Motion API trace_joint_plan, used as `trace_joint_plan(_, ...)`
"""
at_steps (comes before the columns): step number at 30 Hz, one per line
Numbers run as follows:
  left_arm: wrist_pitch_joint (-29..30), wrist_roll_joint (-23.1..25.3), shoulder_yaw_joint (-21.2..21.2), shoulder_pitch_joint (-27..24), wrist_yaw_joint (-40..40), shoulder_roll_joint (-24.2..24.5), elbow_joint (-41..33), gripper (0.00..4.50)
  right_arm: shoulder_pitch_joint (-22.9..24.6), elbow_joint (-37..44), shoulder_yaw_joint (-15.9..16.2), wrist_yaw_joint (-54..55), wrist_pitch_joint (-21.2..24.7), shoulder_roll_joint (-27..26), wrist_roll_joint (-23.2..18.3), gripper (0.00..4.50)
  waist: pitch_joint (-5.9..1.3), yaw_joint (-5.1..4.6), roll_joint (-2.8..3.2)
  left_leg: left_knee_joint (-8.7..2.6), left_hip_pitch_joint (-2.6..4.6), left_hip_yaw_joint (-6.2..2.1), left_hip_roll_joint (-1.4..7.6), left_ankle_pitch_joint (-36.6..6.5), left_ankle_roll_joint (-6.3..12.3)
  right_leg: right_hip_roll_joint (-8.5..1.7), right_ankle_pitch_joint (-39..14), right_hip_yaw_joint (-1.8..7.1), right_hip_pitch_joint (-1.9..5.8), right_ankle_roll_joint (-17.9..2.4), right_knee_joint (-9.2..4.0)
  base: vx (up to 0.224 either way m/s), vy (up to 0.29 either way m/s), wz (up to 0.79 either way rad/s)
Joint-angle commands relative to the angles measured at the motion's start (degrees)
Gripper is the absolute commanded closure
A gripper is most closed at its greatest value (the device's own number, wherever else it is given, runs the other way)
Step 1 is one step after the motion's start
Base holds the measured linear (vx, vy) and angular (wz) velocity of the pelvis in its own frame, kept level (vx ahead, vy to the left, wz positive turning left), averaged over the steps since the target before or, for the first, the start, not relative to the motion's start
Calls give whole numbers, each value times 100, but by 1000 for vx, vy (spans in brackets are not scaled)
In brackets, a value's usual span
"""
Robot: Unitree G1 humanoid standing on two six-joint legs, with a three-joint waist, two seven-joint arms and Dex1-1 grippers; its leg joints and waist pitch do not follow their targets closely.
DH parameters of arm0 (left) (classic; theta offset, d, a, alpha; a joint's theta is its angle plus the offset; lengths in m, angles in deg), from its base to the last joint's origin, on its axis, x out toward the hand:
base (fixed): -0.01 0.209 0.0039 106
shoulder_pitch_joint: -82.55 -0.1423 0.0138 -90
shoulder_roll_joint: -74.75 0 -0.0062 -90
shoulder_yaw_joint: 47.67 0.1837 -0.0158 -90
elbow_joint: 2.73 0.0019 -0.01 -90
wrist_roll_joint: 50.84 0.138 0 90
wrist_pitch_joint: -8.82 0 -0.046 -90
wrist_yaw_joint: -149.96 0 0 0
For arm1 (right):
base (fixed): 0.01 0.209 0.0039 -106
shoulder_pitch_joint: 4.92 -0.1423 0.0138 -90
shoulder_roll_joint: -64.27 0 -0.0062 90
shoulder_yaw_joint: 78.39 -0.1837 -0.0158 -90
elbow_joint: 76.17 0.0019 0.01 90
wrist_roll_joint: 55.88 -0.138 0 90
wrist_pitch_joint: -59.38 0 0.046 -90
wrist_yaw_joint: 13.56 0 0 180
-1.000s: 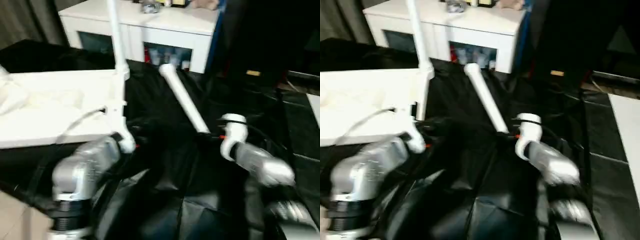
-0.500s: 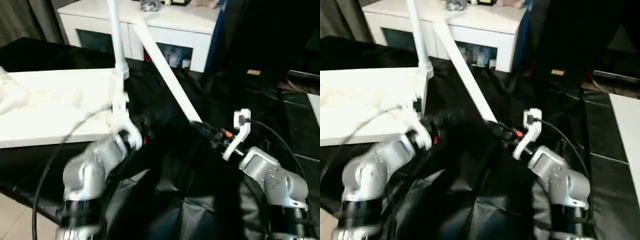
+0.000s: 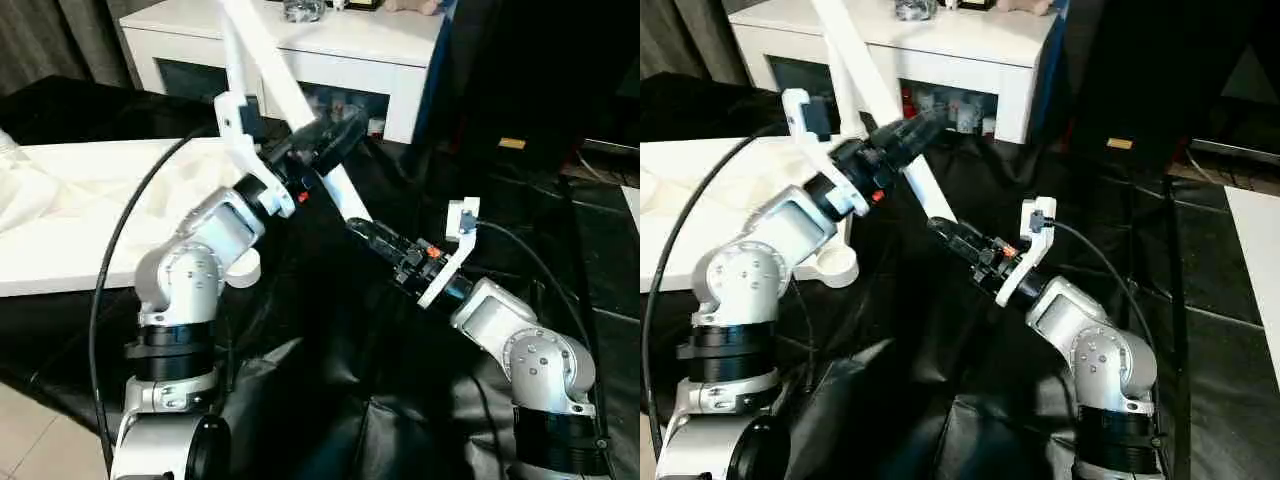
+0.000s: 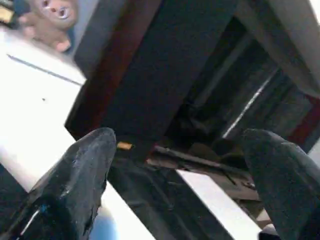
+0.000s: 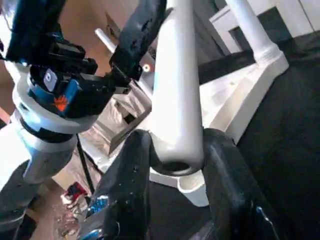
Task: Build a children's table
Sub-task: Pick table leg
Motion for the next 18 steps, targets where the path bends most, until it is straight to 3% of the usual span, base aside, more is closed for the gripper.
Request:
trace_joint_plan(1,43,59,-64,-62,164,4,90,0,-161,328,21,-64,1,-64,-322,336,-406,6,-21,-382,193,-100,247,-694,-63,-393,-92,152,238,-1020,-411,0,0,0)
trace_joint_plan(2,86,-220,-192,-177,132,-84,-149,0,-237,311,-110,51,24,-119,-435,336,-404,-5,-87,-384,187,-90,248,-678,-49,-384,-87,150,248,-1014,-418,0,0,0)
trace_joint_plan(4,119,-398,-264,-247,92,-130,-314,0,-279,296,-182,112,45,-144,-511,336,-404,2,-89,-373,176,-86,250,-585,-5,-404,-35,147,256,-1110,-392,0,0,0)
trace_joint_plan(5,220,-739,-371,-388,32,-201,-587,0,-351,268,-277,196,79,-148,-636,336,-402,-14,-150,-367,174,-70,248,-556,41,-396,-26,150,253,-1132,-398,0,0,0)
trace_joint_plan(7,330,-965,-438,-488,64,-248,-712,0,-402,241,-333,234,107,-131,-697,336,-406,5,-119,-349,178,-67,252,-479,87,-403,0,147,242,-1188,-365,0,0,0)
trace_joint_plan(8,377,-1052,-462,-562,71,-251,-756,0,-425,233,-356,247,129,-120,-725,336,-395,-7,-145,-356,181,-58,249,-504,106,-378,-82,144,228,-1160,-385,0,0,0)
trace_joint_plan(10,420,-1136,-488,-661,113,-265,-801,0,-440,242,-385,264,169,-102,-771,336,-384,0,-124,-370,194,-63,252,-619,58,-377,-285,149,214,-1066,-406,0,0,0)
trace_joint_plan(18,516,-1652,-825,-995,531,-426,-965,0,-480,252,-484,495,243,-90,-1016,336,-370,-12,-162,-411,205,-71,254,-910,-222,-371,-653,161,201,-749,-456,0,0,0)
